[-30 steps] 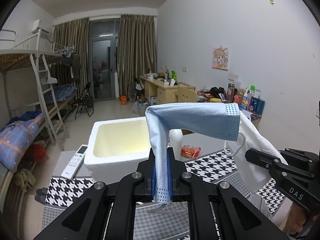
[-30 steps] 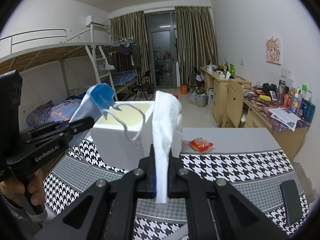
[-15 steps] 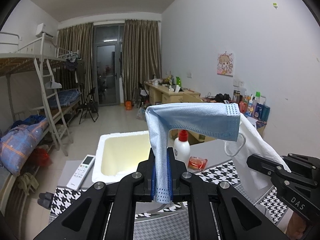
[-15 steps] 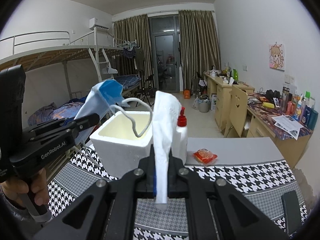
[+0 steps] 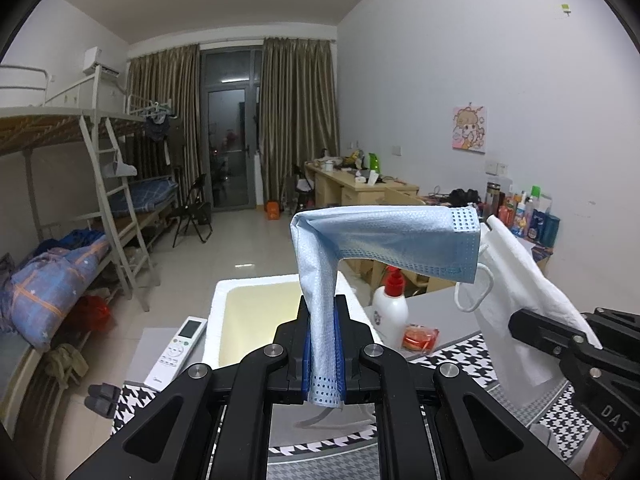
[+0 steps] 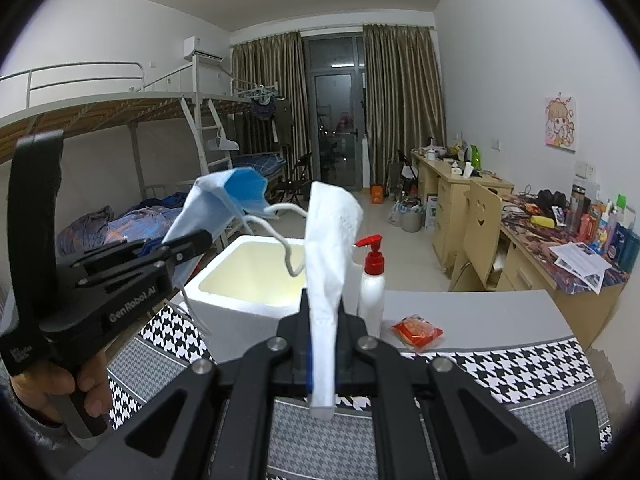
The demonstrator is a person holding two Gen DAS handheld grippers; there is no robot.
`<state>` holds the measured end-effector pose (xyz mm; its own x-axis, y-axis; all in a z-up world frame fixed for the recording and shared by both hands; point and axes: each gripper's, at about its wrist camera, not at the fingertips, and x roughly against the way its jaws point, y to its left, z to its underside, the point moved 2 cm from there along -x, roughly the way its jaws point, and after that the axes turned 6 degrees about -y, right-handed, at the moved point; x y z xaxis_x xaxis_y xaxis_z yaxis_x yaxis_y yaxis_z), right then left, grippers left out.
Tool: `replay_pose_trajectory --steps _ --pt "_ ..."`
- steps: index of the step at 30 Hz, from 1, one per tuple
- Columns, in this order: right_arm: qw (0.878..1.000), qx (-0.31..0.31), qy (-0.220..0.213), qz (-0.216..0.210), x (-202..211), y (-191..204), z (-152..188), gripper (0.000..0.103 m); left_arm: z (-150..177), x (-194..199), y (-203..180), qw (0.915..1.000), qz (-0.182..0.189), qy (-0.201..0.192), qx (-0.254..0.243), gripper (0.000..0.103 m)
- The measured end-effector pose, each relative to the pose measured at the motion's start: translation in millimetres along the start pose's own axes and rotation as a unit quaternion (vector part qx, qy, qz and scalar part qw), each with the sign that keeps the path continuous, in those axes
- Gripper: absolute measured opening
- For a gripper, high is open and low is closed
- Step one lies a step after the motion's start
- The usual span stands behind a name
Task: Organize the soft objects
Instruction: 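Carry the blue mask and white tissue over the open foam box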
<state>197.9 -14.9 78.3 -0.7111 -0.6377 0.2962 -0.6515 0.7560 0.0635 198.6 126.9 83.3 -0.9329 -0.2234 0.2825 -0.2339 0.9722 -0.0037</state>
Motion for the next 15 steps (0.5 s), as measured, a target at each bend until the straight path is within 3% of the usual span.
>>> replay_pose_trajectory --steps 15 --pt "1.0 0.004 0.008 -0.021 -27 10 -11 0.009 -7 -36 24 0.9993 -0.031 0.017 0.013 0.01"
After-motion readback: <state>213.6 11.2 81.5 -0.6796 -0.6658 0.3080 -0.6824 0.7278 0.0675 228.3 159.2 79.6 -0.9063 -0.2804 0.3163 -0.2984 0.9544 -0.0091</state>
